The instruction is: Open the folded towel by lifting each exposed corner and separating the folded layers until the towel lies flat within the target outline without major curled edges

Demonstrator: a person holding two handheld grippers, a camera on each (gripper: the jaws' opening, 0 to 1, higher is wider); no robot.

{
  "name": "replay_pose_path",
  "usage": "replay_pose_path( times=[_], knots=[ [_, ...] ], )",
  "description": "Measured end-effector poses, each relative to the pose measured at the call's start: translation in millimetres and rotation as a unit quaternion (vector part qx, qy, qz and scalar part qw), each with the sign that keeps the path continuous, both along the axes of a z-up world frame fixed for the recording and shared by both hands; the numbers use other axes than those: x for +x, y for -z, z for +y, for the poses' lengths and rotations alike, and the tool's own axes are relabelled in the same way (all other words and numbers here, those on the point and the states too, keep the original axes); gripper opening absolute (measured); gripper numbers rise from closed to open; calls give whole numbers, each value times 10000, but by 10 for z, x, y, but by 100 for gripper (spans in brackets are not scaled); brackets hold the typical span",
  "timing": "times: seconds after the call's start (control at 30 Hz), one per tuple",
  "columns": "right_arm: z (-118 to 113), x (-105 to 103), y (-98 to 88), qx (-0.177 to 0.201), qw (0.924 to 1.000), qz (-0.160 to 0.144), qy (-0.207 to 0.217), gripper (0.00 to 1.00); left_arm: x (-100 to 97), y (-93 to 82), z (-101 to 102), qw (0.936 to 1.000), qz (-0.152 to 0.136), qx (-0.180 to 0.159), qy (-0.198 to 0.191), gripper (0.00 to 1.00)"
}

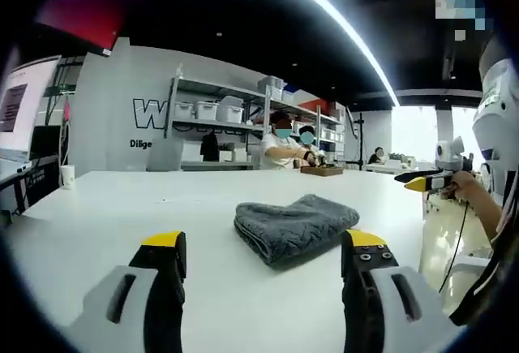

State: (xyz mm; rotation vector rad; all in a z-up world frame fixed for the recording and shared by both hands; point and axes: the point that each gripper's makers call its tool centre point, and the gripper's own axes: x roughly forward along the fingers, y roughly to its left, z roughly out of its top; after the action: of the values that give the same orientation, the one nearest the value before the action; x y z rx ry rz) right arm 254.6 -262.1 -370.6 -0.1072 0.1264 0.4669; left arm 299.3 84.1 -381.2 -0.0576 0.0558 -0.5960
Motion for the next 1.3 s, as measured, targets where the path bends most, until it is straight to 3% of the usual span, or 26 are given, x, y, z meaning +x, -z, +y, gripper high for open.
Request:
replay_pose_path(
  times=[0.83,1.3],
  knots=[
    [-44,-2,2,15,9999,-79,84,48,-29,12,19,9999,29,85,-50,79],
    [-15,21,-27,42,9999,-124,43,46,-7,-67,62,9998,-49,-167,-131,78]
  ],
)
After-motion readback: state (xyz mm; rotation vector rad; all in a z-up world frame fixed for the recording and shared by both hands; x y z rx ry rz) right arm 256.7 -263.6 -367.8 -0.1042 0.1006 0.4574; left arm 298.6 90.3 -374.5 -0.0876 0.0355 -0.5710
